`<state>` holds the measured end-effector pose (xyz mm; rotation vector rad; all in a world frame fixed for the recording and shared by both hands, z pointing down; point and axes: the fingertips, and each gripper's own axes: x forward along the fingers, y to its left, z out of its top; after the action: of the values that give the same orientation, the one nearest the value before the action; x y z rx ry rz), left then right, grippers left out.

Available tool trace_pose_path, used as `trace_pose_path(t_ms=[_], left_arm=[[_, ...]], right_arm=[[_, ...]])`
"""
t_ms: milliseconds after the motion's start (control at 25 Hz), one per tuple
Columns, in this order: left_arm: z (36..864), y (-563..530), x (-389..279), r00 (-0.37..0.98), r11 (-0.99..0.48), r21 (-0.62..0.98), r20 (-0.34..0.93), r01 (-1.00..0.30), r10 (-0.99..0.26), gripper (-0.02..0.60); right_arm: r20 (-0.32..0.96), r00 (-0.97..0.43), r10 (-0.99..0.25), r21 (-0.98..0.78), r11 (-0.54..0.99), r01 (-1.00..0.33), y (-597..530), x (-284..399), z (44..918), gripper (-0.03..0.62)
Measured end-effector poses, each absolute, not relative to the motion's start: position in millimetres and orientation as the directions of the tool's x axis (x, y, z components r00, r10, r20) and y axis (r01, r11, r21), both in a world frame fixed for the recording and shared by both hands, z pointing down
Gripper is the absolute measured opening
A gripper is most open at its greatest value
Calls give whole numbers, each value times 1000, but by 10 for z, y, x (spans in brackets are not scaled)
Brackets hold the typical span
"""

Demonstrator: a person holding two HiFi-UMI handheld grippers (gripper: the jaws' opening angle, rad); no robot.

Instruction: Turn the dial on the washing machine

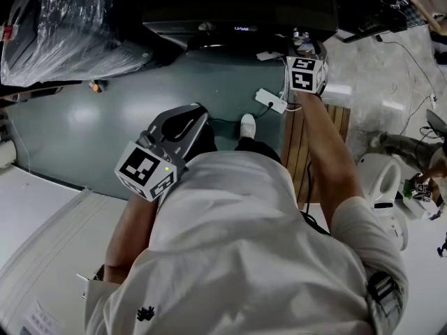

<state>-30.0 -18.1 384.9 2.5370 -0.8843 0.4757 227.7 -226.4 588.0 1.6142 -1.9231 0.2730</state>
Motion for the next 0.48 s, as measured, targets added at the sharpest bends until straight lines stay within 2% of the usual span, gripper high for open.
trace_pose_path(t_ms=[280,480], left_arm=[[3870,-186,-359,730,-698,274,447,-661,-517,74],[3890,-201,-372,728,-689,284,445,-667,-521,74]], right_arm=[[571,-47,-820,177,179,-968,-2316,2335,5951,261],[567,-81,-820,70,146,-987,-2309,2355,5880,261]])
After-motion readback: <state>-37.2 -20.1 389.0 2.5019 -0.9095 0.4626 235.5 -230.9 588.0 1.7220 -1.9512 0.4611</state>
